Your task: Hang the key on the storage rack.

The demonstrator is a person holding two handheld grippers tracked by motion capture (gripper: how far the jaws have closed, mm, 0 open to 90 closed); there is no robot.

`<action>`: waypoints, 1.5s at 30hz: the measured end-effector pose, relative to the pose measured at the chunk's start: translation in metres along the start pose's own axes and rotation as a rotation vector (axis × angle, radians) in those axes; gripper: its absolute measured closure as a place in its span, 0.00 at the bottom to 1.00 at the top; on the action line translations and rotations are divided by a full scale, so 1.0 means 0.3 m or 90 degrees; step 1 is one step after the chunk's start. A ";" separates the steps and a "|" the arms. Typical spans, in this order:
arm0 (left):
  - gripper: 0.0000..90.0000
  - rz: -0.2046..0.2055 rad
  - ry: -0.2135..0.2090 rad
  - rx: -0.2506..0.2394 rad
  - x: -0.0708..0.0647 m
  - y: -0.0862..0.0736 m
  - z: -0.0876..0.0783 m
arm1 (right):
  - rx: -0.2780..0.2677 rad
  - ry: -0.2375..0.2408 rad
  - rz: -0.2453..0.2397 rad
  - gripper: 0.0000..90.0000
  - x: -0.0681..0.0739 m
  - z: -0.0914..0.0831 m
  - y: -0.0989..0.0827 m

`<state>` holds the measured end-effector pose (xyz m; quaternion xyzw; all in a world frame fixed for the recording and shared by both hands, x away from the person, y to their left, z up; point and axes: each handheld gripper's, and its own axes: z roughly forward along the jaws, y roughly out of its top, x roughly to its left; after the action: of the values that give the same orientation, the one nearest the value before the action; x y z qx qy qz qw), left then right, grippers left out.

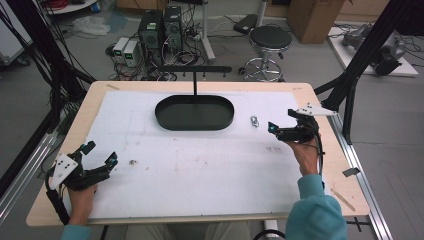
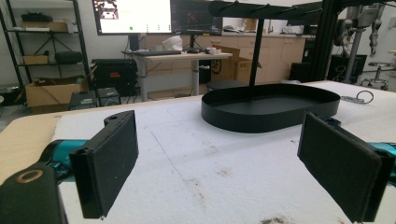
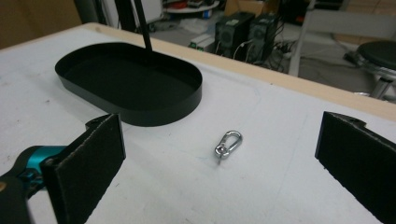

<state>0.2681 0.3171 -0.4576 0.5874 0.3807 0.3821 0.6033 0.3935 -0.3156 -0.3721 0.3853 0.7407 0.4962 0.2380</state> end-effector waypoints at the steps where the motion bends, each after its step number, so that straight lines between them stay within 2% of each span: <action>1: 0.14 0.000 0.000 0.000 0.000 0.000 0.000 | 0.013 0.004 -0.002 0.01 -0.003 0.012 0.009; 3: 0.14 0.000 0.000 0.001 0.001 0.000 0.000 | 0.044 0.007 -0.007 0.01 -0.012 0.038 0.030; 5: 0.14 -0.001 0.000 0.000 0.000 0.000 0.000 | 0.052 0.009 -0.015 0.01 -0.018 0.051 0.039; 7: 0.14 0.000 0.000 0.000 0.000 0.000 0.000 | 0.085 0.015 -0.014 0.01 -0.033 0.088 0.066; 9: 0.14 0.000 0.000 0.000 0.001 0.000 0.000 | 0.092 0.017 -0.016 0.03 -0.039 0.099 0.073; 10: 0.14 -0.001 0.000 0.000 0.000 0.000 0.000 | 0.112 0.023 -0.007 0.05 -0.047 0.120 0.084; 19: 0.14 -0.001 0.000 0.000 0.000 0.000 0.000 | 0.164 0.030 0.003 0.05 -0.059 0.215 0.123; 25: 0.14 -0.001 0.000 0.000 0.001 0.000 0.000 | 0.202 0.034 0.018 0.06 -0.070 0.271 0.105; 32: 0.14 0.000 0.000 0.000 0.001 0.000 0.000 | 0.235 0.028 0.035 0.08 -0.076 0.306 0.081; 34: 0.14 0.000 0.000 0.000 0.001 0.000 0.000 | 0.247 0.037 0.043 0.18 -0.082 0.317 0.071; 41: 0.14 -0.001 0.000 0.000 0.000 0.000 0.000 | 0.272 0.026 0.062 0.20 -0.087 0.344 0.051; 45: 0.14 -0.001 0.000 -0.001 0.000 0.000 0.000 | 0.291 0.028 0.061 0.28 -0.090 0.360 0.036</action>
<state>0.2682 0.3172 -0.4577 0.5870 0.3808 0.3818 0.6039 0.4925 -0.2755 -0.4056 0.4530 0.8198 0.3345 0.1041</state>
